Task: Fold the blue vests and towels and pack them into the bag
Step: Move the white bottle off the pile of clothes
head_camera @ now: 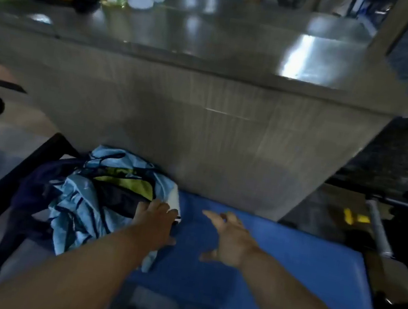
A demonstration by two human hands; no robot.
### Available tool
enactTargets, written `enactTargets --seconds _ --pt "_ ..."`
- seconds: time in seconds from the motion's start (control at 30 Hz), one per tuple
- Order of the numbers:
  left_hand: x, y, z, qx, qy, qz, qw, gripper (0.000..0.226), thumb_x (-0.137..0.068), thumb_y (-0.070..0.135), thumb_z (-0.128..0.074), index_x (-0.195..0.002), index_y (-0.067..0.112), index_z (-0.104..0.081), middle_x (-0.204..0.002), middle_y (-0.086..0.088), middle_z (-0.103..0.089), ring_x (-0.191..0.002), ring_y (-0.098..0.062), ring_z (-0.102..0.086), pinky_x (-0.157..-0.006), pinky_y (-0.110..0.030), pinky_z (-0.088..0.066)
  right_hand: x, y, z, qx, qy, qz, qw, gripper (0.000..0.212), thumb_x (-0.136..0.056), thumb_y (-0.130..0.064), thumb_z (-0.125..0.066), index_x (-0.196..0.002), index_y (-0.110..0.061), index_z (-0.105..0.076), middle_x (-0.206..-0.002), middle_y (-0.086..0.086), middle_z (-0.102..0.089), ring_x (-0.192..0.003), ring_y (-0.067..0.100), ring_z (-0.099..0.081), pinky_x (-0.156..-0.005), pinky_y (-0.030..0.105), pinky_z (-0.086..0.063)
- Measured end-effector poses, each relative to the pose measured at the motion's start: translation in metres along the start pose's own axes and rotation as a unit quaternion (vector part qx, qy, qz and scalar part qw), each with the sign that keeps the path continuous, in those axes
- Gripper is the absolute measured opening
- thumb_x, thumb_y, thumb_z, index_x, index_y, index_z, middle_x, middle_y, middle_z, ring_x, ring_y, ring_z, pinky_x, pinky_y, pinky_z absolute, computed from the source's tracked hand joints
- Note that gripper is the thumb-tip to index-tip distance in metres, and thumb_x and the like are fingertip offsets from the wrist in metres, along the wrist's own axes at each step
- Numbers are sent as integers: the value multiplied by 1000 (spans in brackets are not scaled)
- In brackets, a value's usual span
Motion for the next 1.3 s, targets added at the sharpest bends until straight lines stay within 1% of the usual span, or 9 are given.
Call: enactTargets --seconds 0.37,0.47,0.57,0.63,0.73,0.8,1.07,1.17,1.3 --pt "-77 -83 -97 30 45 80 995 87 -89 68 -44 -154 29 -2 -163 3 2 -150 -25 8 -118 -56 -4 -142 -20 -95 -30 22 -7 999 72 -92 -56 -54 -152 -41 -16 -155 8 -20 -140 30 -28 -110 45 -35" --pt "-106 -86 -112 22 96 70 993 84 -83 80 -7 -154 33 -7 -163 5 -2 -150 -22 9 -115 -57 8 -180 -18 -111 -79 61 -15 995 57 -98 -52 -42 -150 -36 -22 -145 7 -34 -127 29 -42 -103 43 -42" --pt "-133 -83 -127 38 159 48 985 118 -56 76 42 -153 38 -13 -164 8 -4 -150 -19 9 -110 -54 18 -214 -14 -122 -116 90 -35 988 53 -100 -49 -38 -149 -34 -24 -143 7 -37 -124 27 -45 -100 42 -44" --pt "-151 -84 -136 58 191 43 979 111 -64 72 40 -153 38 -17 -163 9 -9 -151 -19 3 -111 -51 18 -233 -13 -125 -171 103 -59 978 52 -100 -51 -36 -149 -34 -27 -143 6 -37 -123 26 -47 -96 38 -45" --pt "-170 -85 -146 97 224 29 969 80 -95 63 8 -141 29 -48 -146 3 -49 -141 -26 -37 -112 -47 3 -259 -14 -126 -240 126 -71 960 52 -99 -51 -40 -146 -30 -32 -139 8 -42 -119 26 -50 -94 36 -45" --pt "-181 -86 -156 123 260 14 958 69 -101 56 -4 -137 25 -54 -139 0 -57 -133 -29 -48 -111 -42 -3 -274 -15 -128 -280 121 -69 950 56 -94 -50 -49 -143 -27 -34 -132 8 -49 -112 25 -53 -88 35 -46" --pt "-193 -91 -176 134 348 -6 928 90 -89 66 14 -151 20 -32 -155 1 -36 -147 -20 -22 -116 -35 8 -301 -9 -137 -335 100 -67 934 62 -76 -44 -73 -119 -12 -40 -95 -4 -55 -80 9 -56 -57 26 -43" --pt "-189 -92 -177 156 338 -2 928 112 -67 73 37 -155 28 -16 -161 10 -17 -149 -10 -1 -111 -27 23 -291 -9 -141 -365 127 -63 920 64 -72 -42 -76 -119 -14 -41 -97 -4 -56 -82 10 -58 -58 26 -47" --pt "-169 -82 -170 212 341 -11 916 110 -67 72 25 -154 24 -21 -160 8 -21 -149 -7 -2 -114 -26 15 -254 -5 -147 -424 210 -38 880 62 -69 -32 -81 -117 -17 -45 -104 -1 -59 -85 12 -60 -65 28 -51"
Point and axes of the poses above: each hand's wrist, its own x-axis away from the middle knuckle, its own z-axis out of the back of the hand, y = z × x, the point moved 4 cm from there along -x, towards the middle knuckle
